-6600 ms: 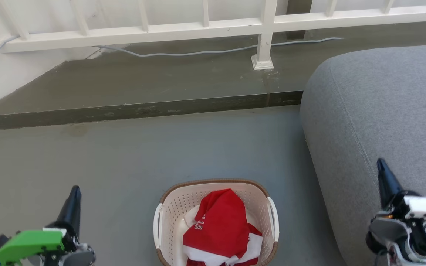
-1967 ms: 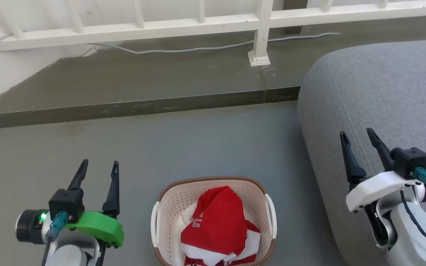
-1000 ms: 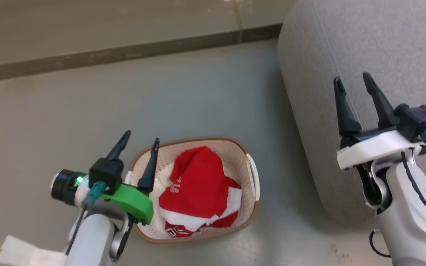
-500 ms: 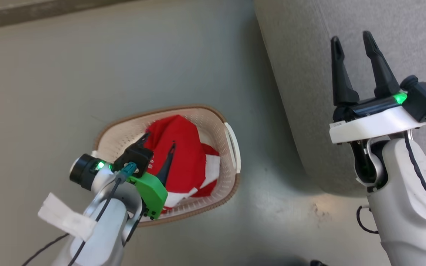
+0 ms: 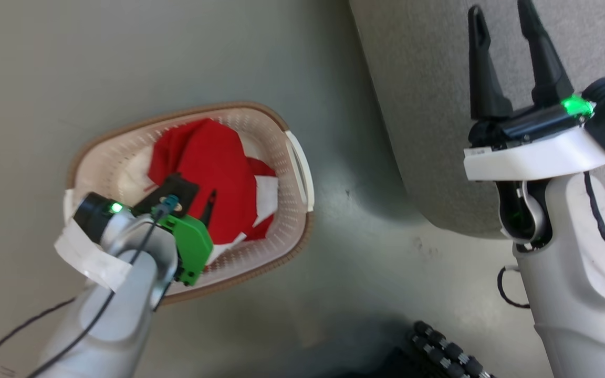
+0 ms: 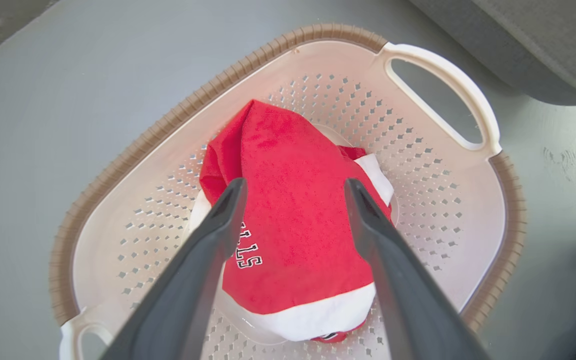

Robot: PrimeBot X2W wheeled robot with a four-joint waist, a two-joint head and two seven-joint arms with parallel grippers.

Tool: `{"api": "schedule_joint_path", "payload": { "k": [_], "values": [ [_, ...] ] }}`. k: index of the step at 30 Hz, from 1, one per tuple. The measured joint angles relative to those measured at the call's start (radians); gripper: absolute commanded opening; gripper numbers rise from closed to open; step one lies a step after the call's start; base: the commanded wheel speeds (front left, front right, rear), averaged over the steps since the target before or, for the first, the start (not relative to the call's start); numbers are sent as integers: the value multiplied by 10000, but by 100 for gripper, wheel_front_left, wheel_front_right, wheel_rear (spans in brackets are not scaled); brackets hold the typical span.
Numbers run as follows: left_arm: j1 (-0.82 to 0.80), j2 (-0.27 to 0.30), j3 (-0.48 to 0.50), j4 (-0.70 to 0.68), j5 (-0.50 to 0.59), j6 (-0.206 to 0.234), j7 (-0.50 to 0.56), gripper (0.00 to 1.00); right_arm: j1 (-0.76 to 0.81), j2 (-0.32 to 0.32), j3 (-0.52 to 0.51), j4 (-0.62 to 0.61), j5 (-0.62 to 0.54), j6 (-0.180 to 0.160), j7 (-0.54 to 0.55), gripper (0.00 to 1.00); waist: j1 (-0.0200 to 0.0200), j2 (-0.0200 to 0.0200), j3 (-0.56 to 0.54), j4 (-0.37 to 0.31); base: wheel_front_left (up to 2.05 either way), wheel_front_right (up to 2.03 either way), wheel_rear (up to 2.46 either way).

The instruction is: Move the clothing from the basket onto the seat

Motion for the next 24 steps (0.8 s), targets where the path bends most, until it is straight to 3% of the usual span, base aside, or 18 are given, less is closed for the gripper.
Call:
{"api": "schedule_joint_path", "payload": {
  "k": [10, 24],
  "values": [
    [-850, 497, 81, 1026, 6, -77, 288, 100, -302, 65, 161, -464, 127, 69, -2, 100, 0, 0, 1182, -556, 0, 0, 0],
    [-1926, 738, 546, 2291, 44, 12, 715, 100, -327, 151, 219, -633, 186, 102, -2, 100, 0, 0, 2124, -975, 0, 0, 0]
  ]
}}
